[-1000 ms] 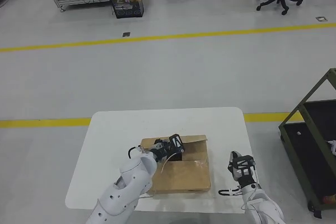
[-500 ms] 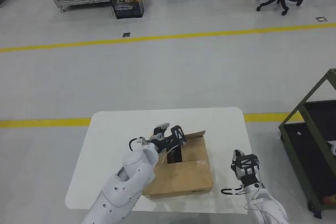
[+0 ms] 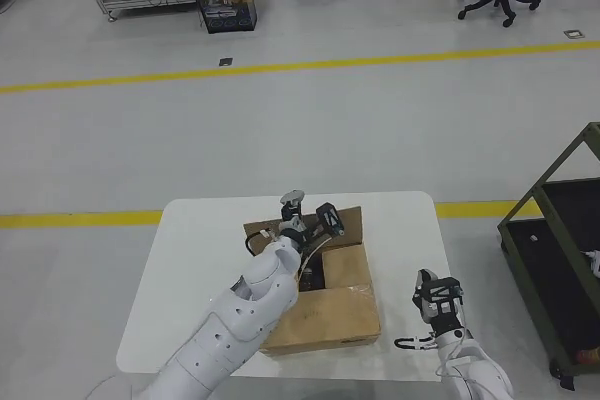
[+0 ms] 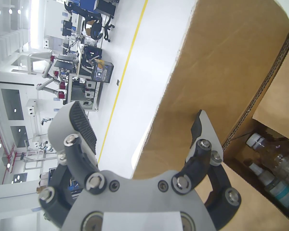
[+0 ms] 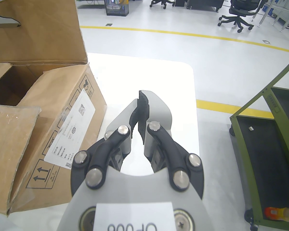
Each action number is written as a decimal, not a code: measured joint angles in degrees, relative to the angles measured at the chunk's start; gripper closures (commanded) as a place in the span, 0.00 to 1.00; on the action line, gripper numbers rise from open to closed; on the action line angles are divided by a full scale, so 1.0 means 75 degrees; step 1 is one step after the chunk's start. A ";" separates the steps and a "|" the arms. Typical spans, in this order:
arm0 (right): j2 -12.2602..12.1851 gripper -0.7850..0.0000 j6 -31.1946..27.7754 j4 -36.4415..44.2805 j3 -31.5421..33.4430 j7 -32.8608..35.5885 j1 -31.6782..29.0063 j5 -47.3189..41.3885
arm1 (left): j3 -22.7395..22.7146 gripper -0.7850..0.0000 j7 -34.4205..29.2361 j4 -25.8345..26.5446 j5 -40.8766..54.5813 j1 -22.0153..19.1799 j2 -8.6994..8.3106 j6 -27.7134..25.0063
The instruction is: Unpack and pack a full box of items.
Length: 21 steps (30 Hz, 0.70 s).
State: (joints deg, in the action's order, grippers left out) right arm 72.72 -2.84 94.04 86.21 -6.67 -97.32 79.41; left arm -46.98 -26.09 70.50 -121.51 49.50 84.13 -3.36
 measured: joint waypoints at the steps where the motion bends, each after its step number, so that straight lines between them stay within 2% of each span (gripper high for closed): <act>1: 0.0000 1.00 0.0000 0.0000 0.0000 -0.0001 -0.0001 -0.0001 | 0.0038 0.00 0.0001 -0.0168 0.0017 -0.0071 0.0038 0.0064; 6: 0.0000 1.00 0.0013 -0.0019 0.0011 -0.0006 -0.0001 0.0009 | 0.0212 0.00 -0.0050 -0.1093 0.0109 -0.0453 0.0236 0.0170; 12: 0.0001 1.00 0.0002 -0.0048 0.0008 -0.0007 0.0012 0.0004 | 0.0399 0.00 -0.0022 -0.1780 0.0202 -0.0745 0.0449 0.0242; 17: 0.0002 1.00 -0.0019 -0.0066 0.0004 -0.0018 0.0023 0.0002 | 0.0458 0.00 0.0017 -0.2059 0.0210 -0.0875 0.0571 0.0326; 21: 0.0002 1.00 -0.0033 -0.0072 0.0010 -0.0026 0.0035 -0.0011 | 0.0372 0.00 0.0061 -0.1954 0.0216 -0.0875 0.0608 0.0377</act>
State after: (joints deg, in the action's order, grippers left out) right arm 72.73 -3.08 93.50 86.28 -6.86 -97.06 79.33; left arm -44.19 -25.64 55.84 -119.89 42.94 88.68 -0.53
